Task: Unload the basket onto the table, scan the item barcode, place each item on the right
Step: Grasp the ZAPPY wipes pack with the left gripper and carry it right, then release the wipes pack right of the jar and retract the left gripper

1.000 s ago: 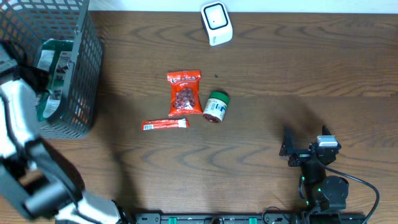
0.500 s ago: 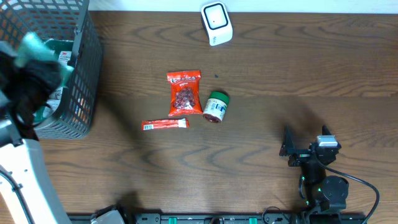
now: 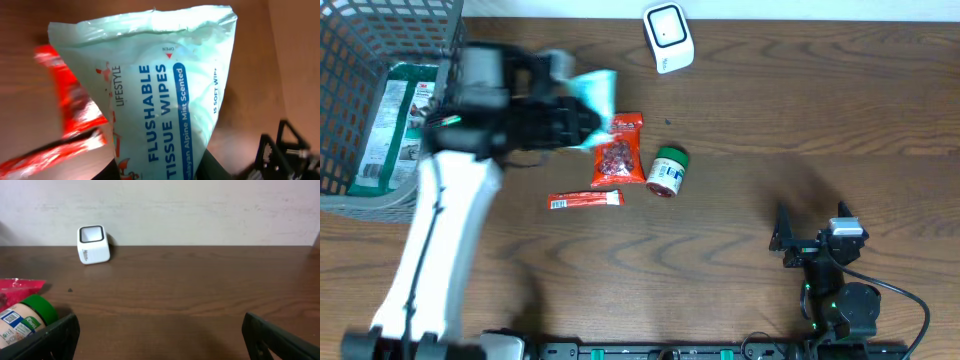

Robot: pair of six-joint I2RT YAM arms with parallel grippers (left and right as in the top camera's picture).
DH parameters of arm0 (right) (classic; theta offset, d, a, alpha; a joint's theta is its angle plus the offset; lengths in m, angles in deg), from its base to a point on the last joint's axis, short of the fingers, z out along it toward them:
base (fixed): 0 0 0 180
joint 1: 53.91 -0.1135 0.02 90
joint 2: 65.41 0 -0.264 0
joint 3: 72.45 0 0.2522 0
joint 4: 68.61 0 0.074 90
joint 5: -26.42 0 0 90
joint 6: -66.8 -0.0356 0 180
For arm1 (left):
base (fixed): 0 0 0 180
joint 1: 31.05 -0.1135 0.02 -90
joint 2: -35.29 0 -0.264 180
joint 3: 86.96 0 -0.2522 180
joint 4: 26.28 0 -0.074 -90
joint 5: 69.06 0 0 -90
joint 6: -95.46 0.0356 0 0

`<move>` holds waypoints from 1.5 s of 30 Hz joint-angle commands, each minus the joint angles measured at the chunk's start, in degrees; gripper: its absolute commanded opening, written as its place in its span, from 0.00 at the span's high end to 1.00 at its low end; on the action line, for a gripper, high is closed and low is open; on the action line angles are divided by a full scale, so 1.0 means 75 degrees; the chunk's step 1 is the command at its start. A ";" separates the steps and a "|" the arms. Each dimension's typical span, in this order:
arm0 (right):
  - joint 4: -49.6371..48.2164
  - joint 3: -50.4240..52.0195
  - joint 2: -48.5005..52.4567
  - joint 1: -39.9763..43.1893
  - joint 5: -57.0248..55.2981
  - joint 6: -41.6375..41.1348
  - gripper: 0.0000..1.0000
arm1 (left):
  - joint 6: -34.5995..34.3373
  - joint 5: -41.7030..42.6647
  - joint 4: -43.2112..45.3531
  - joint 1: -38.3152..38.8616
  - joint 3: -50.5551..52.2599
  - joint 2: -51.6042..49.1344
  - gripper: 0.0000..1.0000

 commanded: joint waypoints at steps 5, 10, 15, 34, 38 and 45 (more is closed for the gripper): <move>0.0026 0.0012 -0.0035 0.0015 0.0006 0.0035 0.01 | -0.0032 0.0117 0.1239 0.1976 -0.0070 -0.1530 0.80; 0.0026 0.0012 -0.0035 -0.0003 0.0006 0.0035 0.01 | -0.0070 0.0073 0.2331 0.2911 -0.0070 -0.2311 0.80; 0.0026 0.0012 -0.0035 -0.0003 0.0006 0.0035 0.01 | -0.1262 -0.1207 0.3022 0.3602 -0.0070 -0.3153 0.80; 0.0026 0.0012 -0.0035 -0.0003 0.0006 0.0035 0.01 | -0.1259 -0.2025 0.4456 0.4258 -0.0096 -0.3646 0.17; 0.0026 0.0012 -0.0035 -0.0003 0.0006 0.0035 0.01 | -0.1265 -0.2425 0.4266 0.4124 -0.0096 -0.2678 0.16; 0.0026 0.0012 -0.0035 -0.0003 0.0006 0.0035 0.01 | -0.1271 -0.4278 0.2226 0.3077 -0.0096 -0.1011 0.16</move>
